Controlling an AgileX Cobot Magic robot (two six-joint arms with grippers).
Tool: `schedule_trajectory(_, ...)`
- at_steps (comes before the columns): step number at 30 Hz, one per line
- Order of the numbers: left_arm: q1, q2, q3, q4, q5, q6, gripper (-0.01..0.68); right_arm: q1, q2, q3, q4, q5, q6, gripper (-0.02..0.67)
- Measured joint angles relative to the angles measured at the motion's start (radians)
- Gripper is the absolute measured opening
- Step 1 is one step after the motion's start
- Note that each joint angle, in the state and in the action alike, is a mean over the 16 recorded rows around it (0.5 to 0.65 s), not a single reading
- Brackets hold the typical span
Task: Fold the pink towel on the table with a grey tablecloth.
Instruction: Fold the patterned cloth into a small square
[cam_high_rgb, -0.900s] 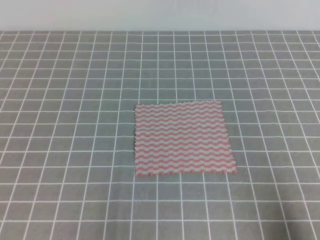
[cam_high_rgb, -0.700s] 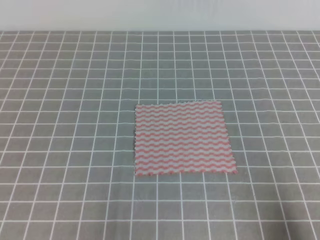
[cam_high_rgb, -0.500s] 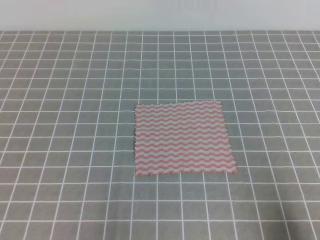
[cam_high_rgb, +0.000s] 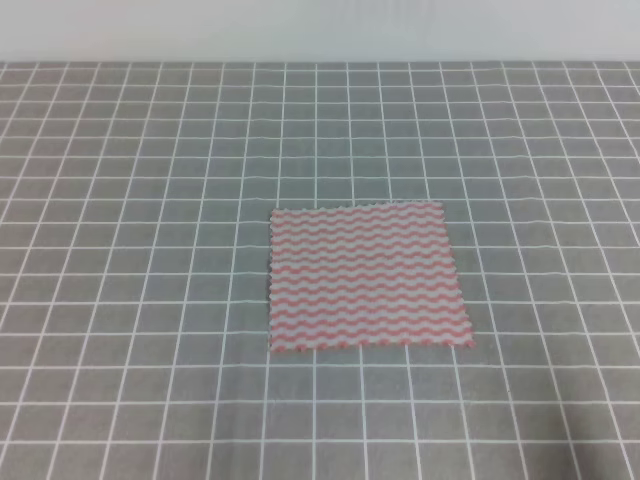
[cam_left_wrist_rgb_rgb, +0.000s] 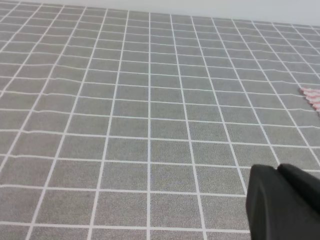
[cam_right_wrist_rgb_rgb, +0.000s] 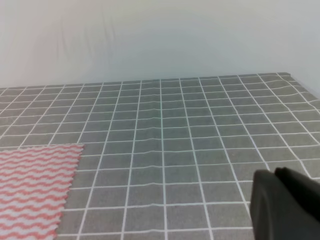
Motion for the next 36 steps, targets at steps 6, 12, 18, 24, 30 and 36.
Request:
schedule_trajectory(6,0.0,0.0,0.002,0.0,-0.001,0.0,0.0,0.0,0.0,0.0,0.0,0.0,0.0,-0.017)
schedule_trajectory(12,0.0,0.0,0.003,0.0,-0.002,0.0,0.0,0.0,0.0,0.0,0.0,0.0,0.0,-0.017)
schedule_trajectory(18,0.0,0.0,-0.002,-0.001,0.001,-0.009,0.0,0.0,0.0,0.0,0.023,-0.015,0.001,-0.017)
schedule_trajectory(24,0.0,0.0,-0.002,-0.04,-0.026,-0.084,0.0,0.0,0.0,-0.002,0.22,-0.069,0.003,-0.017)
schedule_trajectory(30,0.0,0.0,-0.002,-0.117,-0.129,-0.202,0.0,0.0,-0.001,-0.013,0.629,-0.127,0.004,-0.017)
schedule_trajectory(36,0.0,0.0,0.002,-0.19,-0.277,-0.297,0.0,-0.001,-0.002,-0.023,1.011,-0.152,-0.008,-0.017)
